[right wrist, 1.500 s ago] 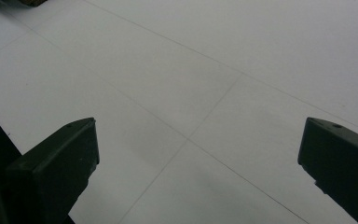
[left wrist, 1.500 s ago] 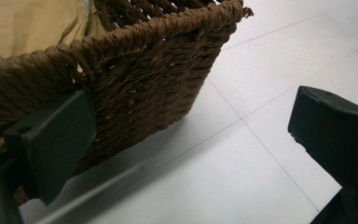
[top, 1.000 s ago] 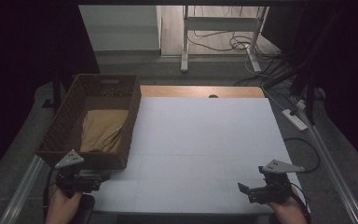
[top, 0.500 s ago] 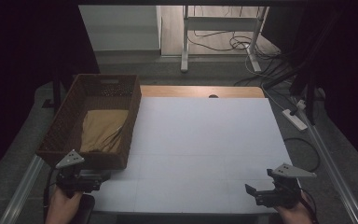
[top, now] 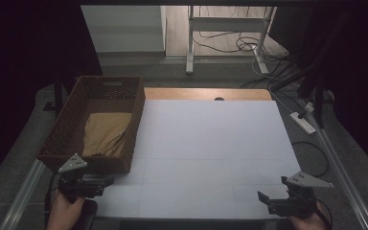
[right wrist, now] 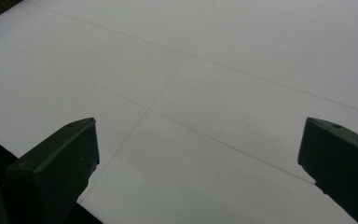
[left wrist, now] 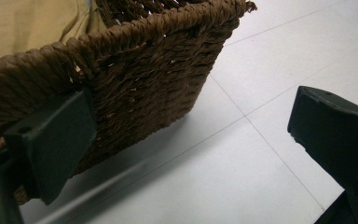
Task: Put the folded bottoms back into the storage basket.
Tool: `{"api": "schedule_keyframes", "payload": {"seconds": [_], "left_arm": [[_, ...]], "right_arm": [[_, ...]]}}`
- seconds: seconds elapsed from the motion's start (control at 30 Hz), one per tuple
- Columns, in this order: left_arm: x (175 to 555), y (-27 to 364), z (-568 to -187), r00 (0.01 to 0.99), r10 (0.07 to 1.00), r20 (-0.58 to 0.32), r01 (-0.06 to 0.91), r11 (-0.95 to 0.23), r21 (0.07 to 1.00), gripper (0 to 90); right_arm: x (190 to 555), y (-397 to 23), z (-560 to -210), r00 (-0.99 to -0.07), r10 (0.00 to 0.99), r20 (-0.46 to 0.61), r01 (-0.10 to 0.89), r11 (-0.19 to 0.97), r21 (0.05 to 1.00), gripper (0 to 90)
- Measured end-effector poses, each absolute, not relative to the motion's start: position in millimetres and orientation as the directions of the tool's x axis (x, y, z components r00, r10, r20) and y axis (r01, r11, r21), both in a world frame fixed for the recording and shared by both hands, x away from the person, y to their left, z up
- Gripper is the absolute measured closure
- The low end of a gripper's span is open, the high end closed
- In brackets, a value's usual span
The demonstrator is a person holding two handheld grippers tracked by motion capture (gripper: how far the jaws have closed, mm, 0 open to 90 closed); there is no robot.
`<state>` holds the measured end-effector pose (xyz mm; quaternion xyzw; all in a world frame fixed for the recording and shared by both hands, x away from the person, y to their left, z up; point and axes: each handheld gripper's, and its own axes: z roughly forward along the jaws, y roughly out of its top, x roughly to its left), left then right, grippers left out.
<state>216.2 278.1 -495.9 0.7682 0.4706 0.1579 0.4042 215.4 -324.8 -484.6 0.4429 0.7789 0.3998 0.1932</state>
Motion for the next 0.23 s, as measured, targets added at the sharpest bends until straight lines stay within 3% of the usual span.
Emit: {"api": "schedule_keyframes", "payload": {"seconds": [0.23], "left_arm": [[217.1,277.8,-495.7,0.505,0.851,-0.141,0.597,-0.227,0.769,1.6]], "right_arm": [[214.3,-325.8,-485.3,-0.53,0.847,0.044,0.541,0.298,0.787,0.0]]}}
